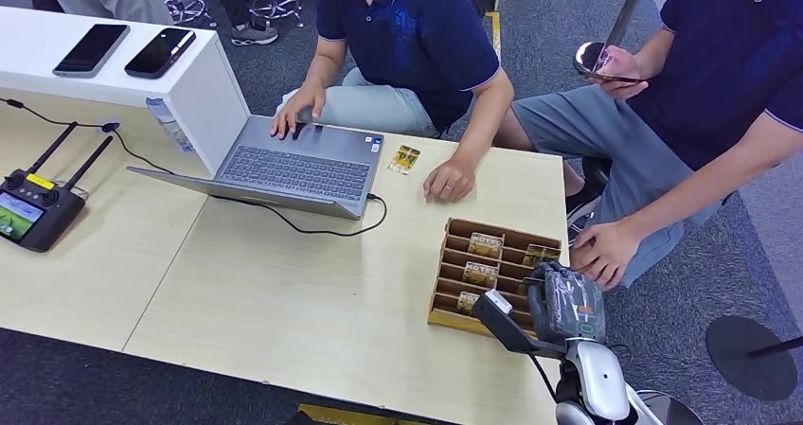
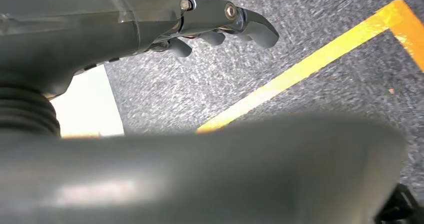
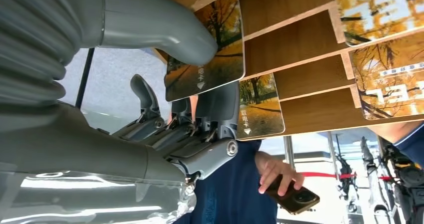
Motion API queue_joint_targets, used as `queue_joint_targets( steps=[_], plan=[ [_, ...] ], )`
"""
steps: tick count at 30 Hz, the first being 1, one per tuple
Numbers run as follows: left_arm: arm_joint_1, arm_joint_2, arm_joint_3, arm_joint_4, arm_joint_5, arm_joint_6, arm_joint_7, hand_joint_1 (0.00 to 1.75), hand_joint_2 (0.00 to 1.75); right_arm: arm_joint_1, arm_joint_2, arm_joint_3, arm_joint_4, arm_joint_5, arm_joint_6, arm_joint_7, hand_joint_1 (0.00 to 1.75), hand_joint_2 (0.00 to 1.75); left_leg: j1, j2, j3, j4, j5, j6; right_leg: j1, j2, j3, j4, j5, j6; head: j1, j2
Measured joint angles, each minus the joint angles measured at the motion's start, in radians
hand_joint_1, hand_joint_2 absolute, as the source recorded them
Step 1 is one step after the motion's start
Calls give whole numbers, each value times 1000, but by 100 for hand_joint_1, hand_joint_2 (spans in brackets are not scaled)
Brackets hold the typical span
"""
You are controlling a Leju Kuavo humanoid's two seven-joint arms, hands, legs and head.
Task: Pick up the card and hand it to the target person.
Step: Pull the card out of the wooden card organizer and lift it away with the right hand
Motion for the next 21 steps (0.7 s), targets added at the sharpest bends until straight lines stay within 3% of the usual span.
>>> queue_joint_targets(
  steps=[12, 21],
  plan=[
    [-1, -2, -2, 0, -27, 53, -17, 0, 175, 8, 5, -11, 0, 2, -40, -4, 134, 175, 0, 0, 0, 0, 0, 0, 0, 0, 0, 0, 0, 0, 0, 0],
    [0, -2, -2, 0, -16, 40, -4, 0, 175, 9, 7, -36, -42, -26, -82, -5, 134, 175, 0, 0, 0, 0, 0, 0, 0, 0, 0, 0, 0, 0, 0, 0]
  ],
)
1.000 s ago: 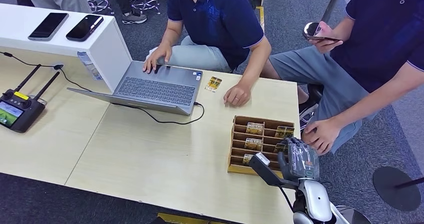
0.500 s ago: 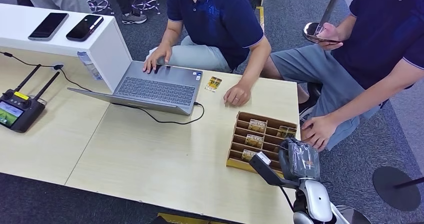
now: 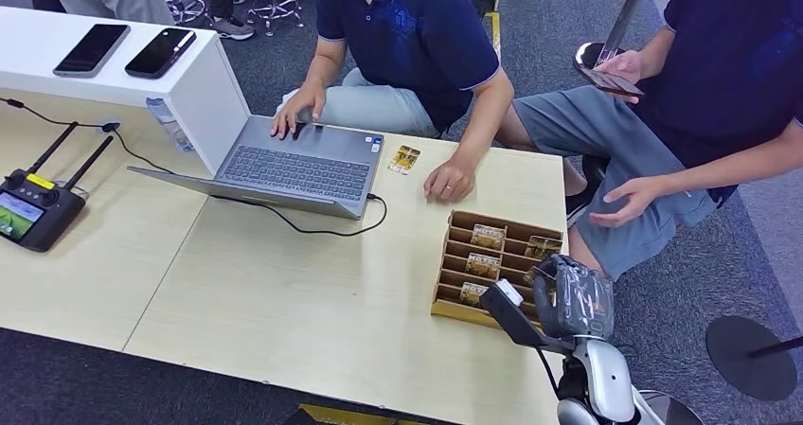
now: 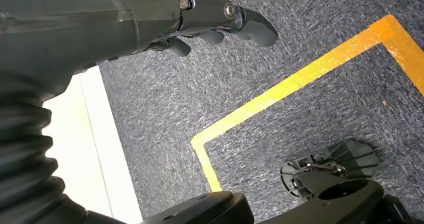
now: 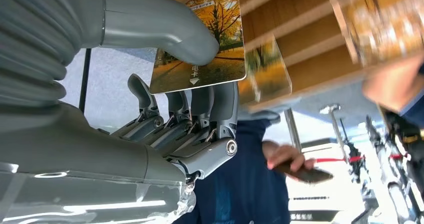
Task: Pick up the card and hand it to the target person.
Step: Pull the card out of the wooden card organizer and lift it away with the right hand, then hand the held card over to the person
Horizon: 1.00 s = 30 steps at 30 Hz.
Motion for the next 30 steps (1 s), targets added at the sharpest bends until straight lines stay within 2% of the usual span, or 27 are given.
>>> queue_joint_targets(
  steps=[13, 21, 24, 25, 28, 29, 30],
  plan=[
    [-2, 0, 0, 0, -10, -8, -2, 0, 175, -90, -15, -75, -280, -91, -20, -1, 134, 175, 0, 0, 0, 0, 1, 0, 0, 0, 0, 0, 0, 0, 0, 0],
    [-10, -1, 0, 0, -20, -21, 11, 0, 175, -133, 1, -64, -294, -202, -23, -71, 134, 175, 0, 0, 0, 0, 1, 0, 0, 0, 0, 0, 0, 0, 0, 0],
    [-13, -2, 0, 0, -28, -31, 10, 0, 175, -141, 22, -45, -270, -236, -29, -101, 164, 175, 0, 0, -1, 0, 1, 0, 0, 0, 0, 0, 0, 0, 0, 0],
    [-14, -3, 0, 0, -32, -36, 10, 0, 131, -143, 31, -38, -257, -245, -33, -112, 175, 175, 1, 0, -1, 0, 1, 0, 0, 0, 0, 0, 0, 0, 0, 0],
    [-16, -4, -2, 0, -36, -49, 10, 0, 0, -145, 57, -16, -220, -258, -48, -135, 175, 175, 1, 0, -1, 0, 1, 0, 0, -1, 0, 0, 0, 0, 0, 0],
    [-17, -4, -2, 0, -35, -53, 10, 0, 0, -145, 65, -10, -209, -259, -52, -139, 148, 175, 1, 0, -1, 0, 1, 0, 0, -1, 0, 0, 0, 0, 0, 0],
    [-18, -4, -2, 0, -33, -58, 10, 0, 0, -146, 72, -4, -199, -259, -54, -142, 104, 175, 1, 0, -1, 0, 1, 0, 0, -1, 0, 0, 0, 0, 0, 0]
  ],
)
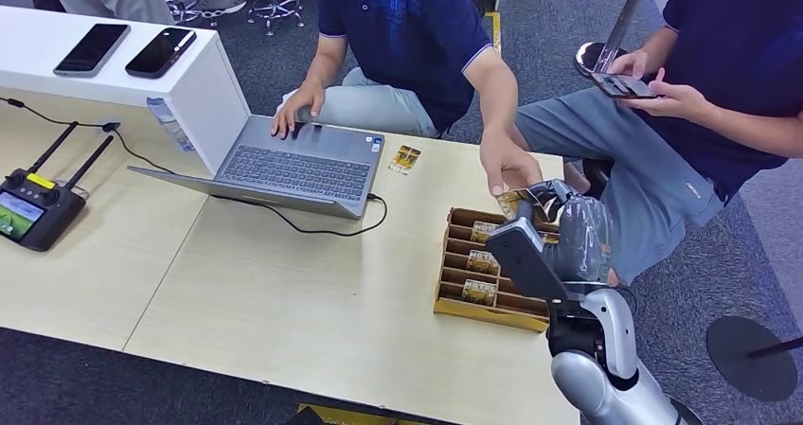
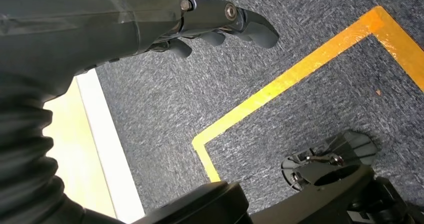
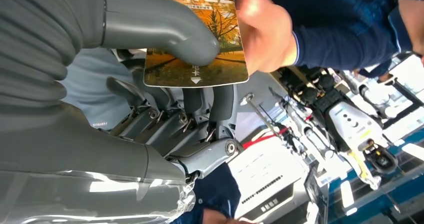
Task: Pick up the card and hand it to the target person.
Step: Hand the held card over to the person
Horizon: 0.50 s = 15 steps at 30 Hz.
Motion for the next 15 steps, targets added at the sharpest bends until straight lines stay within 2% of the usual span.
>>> queue_joint_targets(
  steps=[2, 3, 15],
  plan=[
    [0, 0, 0, 0, 11, -12, 1, 0, 0, -3, 12, 10, 17, 0, -3, -4, 17, 175, 0, 0, 0, 0, 0, 0, 0, 0, 0, 0, 0, 0, 0, 0],
    [0, 0, 0, 0, 16, -17, 1, 0, 0, -5, 17, 14, 24, 0, -4, -5, 0, 175, 0, 0, 0, 0, 0, 0, 0, 0, 0, 0, 0, 0, 0, 0],
    [3, 0, 0, 0, 18, -17, 19, 0, 0, -1, 26, 35, 52, -7, -36, 15, 0, 175, 0, 0, 1, 0, 0, 0, 0, 0, 0, 0, 0, 0, 0, 0]
  ],
)
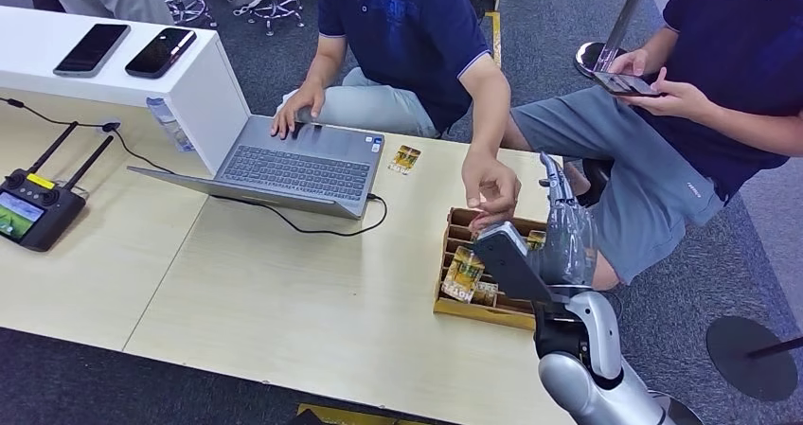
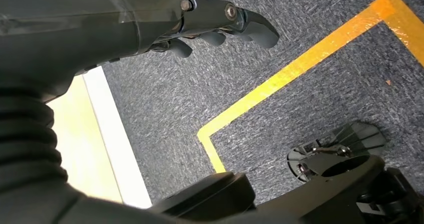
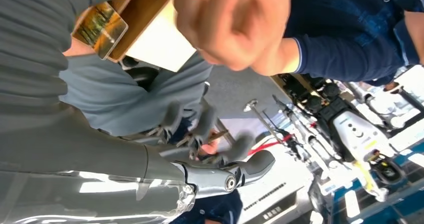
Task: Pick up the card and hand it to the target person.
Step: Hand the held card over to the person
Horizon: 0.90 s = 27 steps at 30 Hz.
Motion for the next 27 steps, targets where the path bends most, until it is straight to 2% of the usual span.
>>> queue_joint_targets(
  steps=[8, 27],
  plan=[
    [16, 2, 0, 0, 3, 20, -4, 0, 0, 72, -39, -38, -27, -46, -37, 12, 0, 175, 0, 0, 0, 0, 0, 0, 0, 1, 0, 0, 0, 0, 0, 0],
    [16, 6, 0, 0, 3, 21, -4, 0, 0, 91, -53, -57, -46, -51, -39, 14, 0, 175, 0, 0, 0, 0, 0, 0, 0, 1, 0, 0, 0, 0, 0, 0]
  ],
)
